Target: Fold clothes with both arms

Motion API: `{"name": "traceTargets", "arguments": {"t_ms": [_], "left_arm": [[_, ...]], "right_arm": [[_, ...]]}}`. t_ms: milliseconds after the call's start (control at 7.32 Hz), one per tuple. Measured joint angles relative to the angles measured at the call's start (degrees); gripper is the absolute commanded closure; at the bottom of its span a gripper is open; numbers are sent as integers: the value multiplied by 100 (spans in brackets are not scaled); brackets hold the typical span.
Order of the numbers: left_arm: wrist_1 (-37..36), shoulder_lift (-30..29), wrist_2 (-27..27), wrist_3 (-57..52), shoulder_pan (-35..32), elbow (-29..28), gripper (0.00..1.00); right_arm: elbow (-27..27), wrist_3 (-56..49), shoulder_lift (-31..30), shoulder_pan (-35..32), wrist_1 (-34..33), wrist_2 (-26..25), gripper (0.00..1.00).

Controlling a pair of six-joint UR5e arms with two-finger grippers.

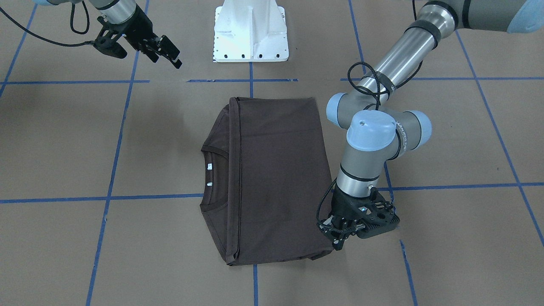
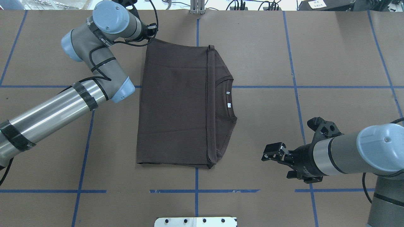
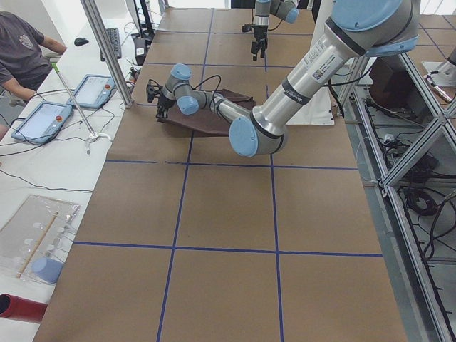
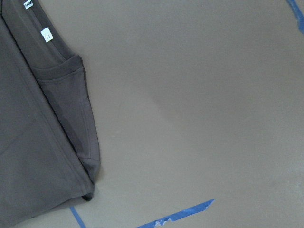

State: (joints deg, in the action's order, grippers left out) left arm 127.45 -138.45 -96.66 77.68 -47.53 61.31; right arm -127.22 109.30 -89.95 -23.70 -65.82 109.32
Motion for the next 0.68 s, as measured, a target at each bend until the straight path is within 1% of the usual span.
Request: {"name": "traceTargets", "arguments": {"t_ms": [137, 273, 410, 547, 683], "left_arm": [[54, 227, -44, -8, -3, 302, 61], [45, 752, -229, 9, 21, 1081, 61], [38, 1405, -505, 37, 58, 1966, 61], [36, 1870, -660, 48, 76, 2546, 61], [35, 2109, -721, 48, 81, 2796, 61]], "right_arm": [[199, -2, 245, -20, -79, -50, 0], [516, -47, 690, -38, -405, -148, 0], [828, -255, 1263, -29, -948, -232, 0], [1172, -725, 1872, 10, -1477, -277, 0], [1580, -1425, 2420, 82, -1858, -323, 0]]}}
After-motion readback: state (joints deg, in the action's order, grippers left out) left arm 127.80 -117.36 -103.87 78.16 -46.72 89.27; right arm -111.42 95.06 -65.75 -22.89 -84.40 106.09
